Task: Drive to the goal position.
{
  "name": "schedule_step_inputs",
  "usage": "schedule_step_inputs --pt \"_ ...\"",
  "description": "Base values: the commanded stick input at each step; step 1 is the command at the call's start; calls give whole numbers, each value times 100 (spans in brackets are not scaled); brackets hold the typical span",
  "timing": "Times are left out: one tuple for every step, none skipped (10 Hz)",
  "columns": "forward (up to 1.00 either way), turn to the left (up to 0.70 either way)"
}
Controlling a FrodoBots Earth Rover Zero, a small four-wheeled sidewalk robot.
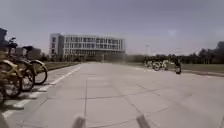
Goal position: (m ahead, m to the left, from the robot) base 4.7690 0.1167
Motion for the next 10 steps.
schedule_step_inputs --pt "70 -35" --pt "70 -35" --pt "70 -35" --pt "70 0" --pt "70 0" --pt "70 0" --pt "70 0" --pt "70 0" --pt "70 0" --pt "70 0"
